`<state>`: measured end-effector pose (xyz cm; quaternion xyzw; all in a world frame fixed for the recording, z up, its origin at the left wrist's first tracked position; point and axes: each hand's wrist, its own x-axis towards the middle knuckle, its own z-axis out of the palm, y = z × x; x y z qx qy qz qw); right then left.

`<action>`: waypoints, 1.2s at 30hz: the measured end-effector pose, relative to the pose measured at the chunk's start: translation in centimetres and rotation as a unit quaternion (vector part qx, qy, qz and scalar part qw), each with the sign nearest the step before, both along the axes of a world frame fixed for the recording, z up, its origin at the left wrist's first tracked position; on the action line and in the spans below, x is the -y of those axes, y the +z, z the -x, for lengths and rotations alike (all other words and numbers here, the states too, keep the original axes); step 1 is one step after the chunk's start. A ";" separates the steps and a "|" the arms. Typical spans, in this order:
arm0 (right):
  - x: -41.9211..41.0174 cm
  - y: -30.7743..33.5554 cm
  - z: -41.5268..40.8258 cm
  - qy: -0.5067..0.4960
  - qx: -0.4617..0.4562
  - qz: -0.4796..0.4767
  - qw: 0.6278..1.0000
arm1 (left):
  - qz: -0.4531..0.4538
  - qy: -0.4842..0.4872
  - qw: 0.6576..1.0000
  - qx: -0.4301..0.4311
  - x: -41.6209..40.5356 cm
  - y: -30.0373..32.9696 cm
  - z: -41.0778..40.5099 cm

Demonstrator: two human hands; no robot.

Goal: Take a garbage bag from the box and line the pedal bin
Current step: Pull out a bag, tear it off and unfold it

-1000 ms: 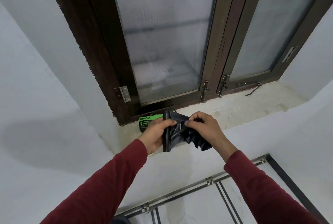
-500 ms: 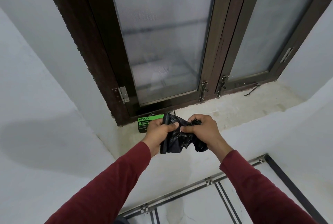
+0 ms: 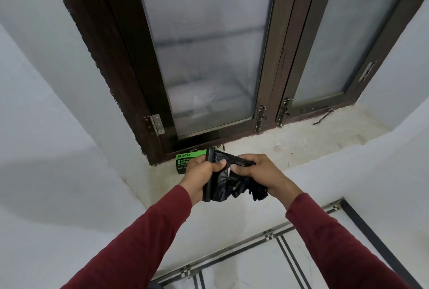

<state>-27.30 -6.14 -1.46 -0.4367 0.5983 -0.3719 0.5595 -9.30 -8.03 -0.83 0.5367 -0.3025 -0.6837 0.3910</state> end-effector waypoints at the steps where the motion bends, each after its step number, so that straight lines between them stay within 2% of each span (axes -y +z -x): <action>1: -0.1 -0.1 -0.1 -0.007 -0.004 0.004 1.000 | 0.000 -0.002 1.000 0.009 0.1 0.0 0.0; 4: 0.1 -0.6 -1.0 -0.071 -0.189 0.057 0.978 | 0.005 -0.028 0.999 0.030 0.0 -0.2 0.3; 6: 0.2 -0.3 -1.9 -0.100 -0.250 0.078 0.960 | 0.010 -0.039 0.999 0.028 -0.2 -0.4 0.6; 16: 1.2 -0.8 -2.1 -0.122 -0.239 0.032 0.963 | 0.030 -0.069 0.997 0.007 -1.1 -0.5 0.3; 20: 1.7 -1.8 -0.7 -0.152 -0.247 0.004 0.957 | 0.061 -0.109 0.991 -0.046 -1.6 0.9 -0.1; 24: 2.2 -2.4 0.0 -0.171 -0.240 0.019 0.955 | 0.071 -0.075 0.992 -0.072 -0.9 2.0 -0.1; 29: 2.3 -3.1 2.0 -0.194 -0.366 0.057 0.908 | 0.047 -0.079 0.978 -0.188 -1.2 3.8 -0.1; 31: 2.1 -3.0 3.0 -0.218 -0.334 0.047 0.916 | 0.048 -0.066 0.975 -0.209 -0.4 4.8 -0.8; 32: 2.2 -3.0 3.2 -0.229 -0.285 0.030 0.930 | 0.044 -0.060 0.977 -0.199 0.1 5.1 -1.2; 34: 2.7 -2.5 3.0 -0.247 -0.121 -0.036 0.961 | 0.031 -0.042 0.986 -0.157 0.9 5.0 -1.4; 36: 3.7 -2.1 2.8 -0.234 0.050 -0.106 0.965 | 0.006 -0.031 0.993 -0.113 1.3 4.8 -1.0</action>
